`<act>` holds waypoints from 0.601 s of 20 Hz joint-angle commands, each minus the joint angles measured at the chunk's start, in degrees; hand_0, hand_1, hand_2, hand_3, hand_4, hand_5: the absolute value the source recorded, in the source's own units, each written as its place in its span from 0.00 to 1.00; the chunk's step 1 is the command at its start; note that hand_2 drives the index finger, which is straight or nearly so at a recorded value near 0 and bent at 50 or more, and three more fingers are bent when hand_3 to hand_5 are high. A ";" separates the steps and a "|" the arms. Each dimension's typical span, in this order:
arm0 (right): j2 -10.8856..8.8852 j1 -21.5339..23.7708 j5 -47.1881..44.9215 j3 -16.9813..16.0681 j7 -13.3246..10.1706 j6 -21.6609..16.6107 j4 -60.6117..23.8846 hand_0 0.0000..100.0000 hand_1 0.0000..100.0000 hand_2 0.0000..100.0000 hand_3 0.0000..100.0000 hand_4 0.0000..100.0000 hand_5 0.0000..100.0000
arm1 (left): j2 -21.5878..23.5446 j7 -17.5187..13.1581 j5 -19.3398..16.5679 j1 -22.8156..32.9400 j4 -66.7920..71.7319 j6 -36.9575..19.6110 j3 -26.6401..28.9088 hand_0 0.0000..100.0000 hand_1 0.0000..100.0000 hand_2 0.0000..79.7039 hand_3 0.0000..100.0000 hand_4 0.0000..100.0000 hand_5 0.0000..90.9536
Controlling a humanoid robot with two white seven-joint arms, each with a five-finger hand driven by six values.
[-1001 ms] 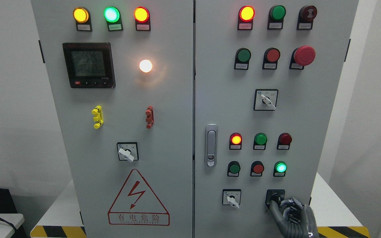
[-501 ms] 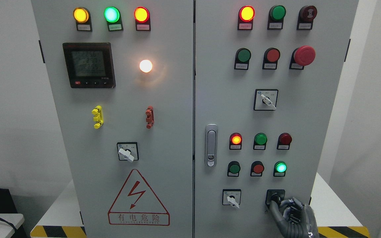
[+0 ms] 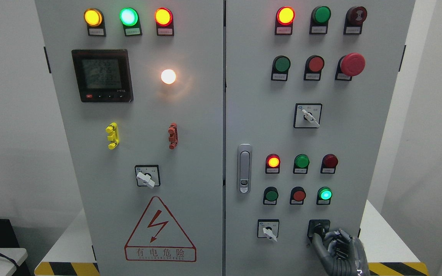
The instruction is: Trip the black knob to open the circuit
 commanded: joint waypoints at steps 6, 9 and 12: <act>-0.70 -0.19 0.31 1.59 1.16 -0.13 -0.06 0.51 0.88 0.58 0.92 0.95 0.98 | 0.02 0.03 -1.93 -0.44 0.00 0.03 0.00 0.12 0.39 0.00 0.00 0.00 0.00; -0.70 -0.28 0.40 1.42 1.16 -0.13 0.03 0.50 0.88 0.57 0.91 0.95 0.98 | -0.07 0.03 -1.84 -0.44 0.00 0.03 0.00 0.12 0.39 0.00 0.00 0.00 0.00; -0.70 -0.28 0.40 1.42 1.24 -0.13 0.03 0.48 0.88 0.57 0.91 0.95 0.98 | -0.07 0.03 -1.84 -0.44 0.00 0.03 0.00 0.12 0.39 0.00 0.00 0.00 0.00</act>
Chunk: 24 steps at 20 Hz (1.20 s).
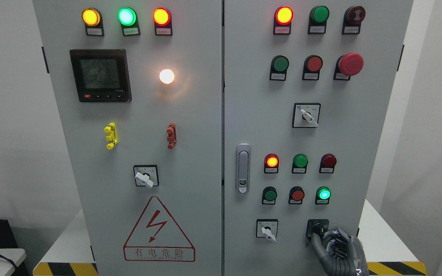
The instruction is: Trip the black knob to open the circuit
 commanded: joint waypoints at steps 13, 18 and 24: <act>-1.05 -0.08 0.09 1.33 0.21 -0.07 0.54 0.40 0.89 0.54 0.89 0.94 0.98 | 0.02 0.03 -1.85 -0.44 0.00 0.03 0.00 0.12 0.39 0.00 0.00 0.00 0.00; -0.96 -0.16 0.09 1.33 0.21 -0.07 0.54 0.38 0.89 0.54 0.89 0.94 0.98 | -0.07 0.03 -1.85 -0.44 0.00 0.03 0.00 0.12 0.39 0.00 0.00 0.00 0.00; -0.96 -0.16 0.09 1.25 0.12 -0.15 0.54 0.37 0.88 0.54 0.89 0.94 0.98 | 0.02 0.03 -1.85 -0.44 0.00 0.03 0.00 0.12 0.39 0.00 0.00 0.00 0.00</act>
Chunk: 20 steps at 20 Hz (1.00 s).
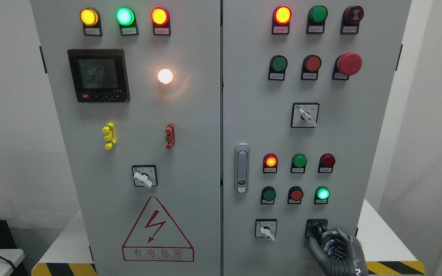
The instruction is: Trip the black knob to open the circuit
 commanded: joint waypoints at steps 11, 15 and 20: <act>-1.57 0.06 0.00 1.23 -0.55 -1.49 0.10 0.36 0.88 0.53 0.88 0.93 0.98 | 0.03 0.03 -1.85 -0.44 0.00 0.03 0.00 0.12 0.39 0.00 0.00 0.00 0.00; -1.66 0.15 0.00 1.14 -0.55 -1.67 0.10 0.36 0.88 0.53 0.87 0.93 0.98 | 0.03 0.03 -1.93 -0.44 0.00 0.03 0.00 0.12 0.39 0.00 0.00 0.00 0.00; -1.75 0.50 0.00 1.14 -0.55 -2.63 0.01 0.36 0.88 0.51 0.87 0.93 0.98 | 0.03 0.03 -1.85 -0.44 0.00 0.03 0.00 0.12 0.39 0.00 0.00 0.00 0.00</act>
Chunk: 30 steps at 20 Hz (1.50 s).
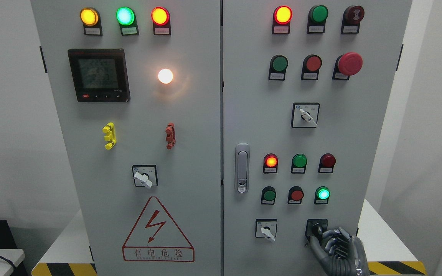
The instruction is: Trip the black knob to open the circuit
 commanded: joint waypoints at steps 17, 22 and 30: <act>-2.29 2.07 -0.09 0.61 0.08 -3.71 0.05 0.34 0.84 0.42 0.73 0.78 0.91 | 0.02 0.03 -1.93 -0.44 0.00 0.03 0.00 0.12 0.39 0.00 0.00 0.00 0.00; -2.20 3.48 -0.09 -0.18 -0.01 -6.69 0.13 0.33 0.83 0.42 0.71 0.73 0.87 | 0.02 0.03 -1.93 -0.44 0.00 0.03 0.00 0.12 0.39 0.00 0.00 0.00 0.00; -2.55 7.08 -0.18 -2.64 -0.09 -13.19 -0.39 0.32 0.80 0.39 0.69 0.70 0.83 | 0.02 0.03 -1.85 -0.44 0.00 0.03 0.00 0.12 0.39 0.00 0.00 0.00 0.00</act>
